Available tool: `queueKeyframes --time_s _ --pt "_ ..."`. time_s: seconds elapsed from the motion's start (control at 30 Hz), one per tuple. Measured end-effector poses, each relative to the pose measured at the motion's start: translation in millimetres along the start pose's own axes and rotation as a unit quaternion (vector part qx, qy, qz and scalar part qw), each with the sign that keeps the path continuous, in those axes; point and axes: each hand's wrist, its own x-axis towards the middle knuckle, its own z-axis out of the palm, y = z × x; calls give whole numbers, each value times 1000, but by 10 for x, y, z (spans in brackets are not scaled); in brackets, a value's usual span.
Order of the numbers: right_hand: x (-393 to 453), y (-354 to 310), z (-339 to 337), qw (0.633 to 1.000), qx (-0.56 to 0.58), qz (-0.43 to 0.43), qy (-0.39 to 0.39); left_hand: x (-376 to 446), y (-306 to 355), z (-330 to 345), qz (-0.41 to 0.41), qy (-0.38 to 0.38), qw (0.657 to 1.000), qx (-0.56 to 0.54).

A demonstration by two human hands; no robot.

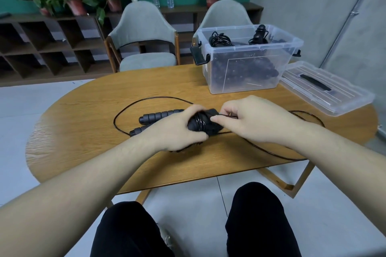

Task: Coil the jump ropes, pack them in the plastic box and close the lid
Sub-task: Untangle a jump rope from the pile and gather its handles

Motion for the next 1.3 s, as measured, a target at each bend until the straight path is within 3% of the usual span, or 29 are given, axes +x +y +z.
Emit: queueKeyframes --time_s 0.07,0.13,0.2,0.33,0.57,0.73,0.87,1.07,1.2,1.3 --pt "-17 11 69 1000 17 1 4 12 -7 8 -32 48 990 -127" --pt "-27 63 163 999 49 13 6 -6 11 28 -66 46 954 -287" --pt "-38 108 255 996 81 26 12 -25 22 77 -77 48 922 -376" --pt "-84 198 494 996 92 -7 -6 0 -29 246 -78 70 859 -500" --pt "-159 364 667 997 72 10 30 38 -174 478 -89 56 799 -592" --pt "-212 426 797 981 -77 14 176 118 -246 570 -86 42 782 -616" --pt "-176 514 860 962 -180 -32 204 196 -291 632 -76 1 765 -639" --pt "-183 596 902 930 -349 -88 79 295 -341 673 -67 -11 799 -598" --pt "-145 526 756 927 -370 -40 -40 366 -371 756 -78 -41 795 -600" --pt "-133 434 684 930 -363 -15 -56 411 -366 756 -83 -49 808 -581"
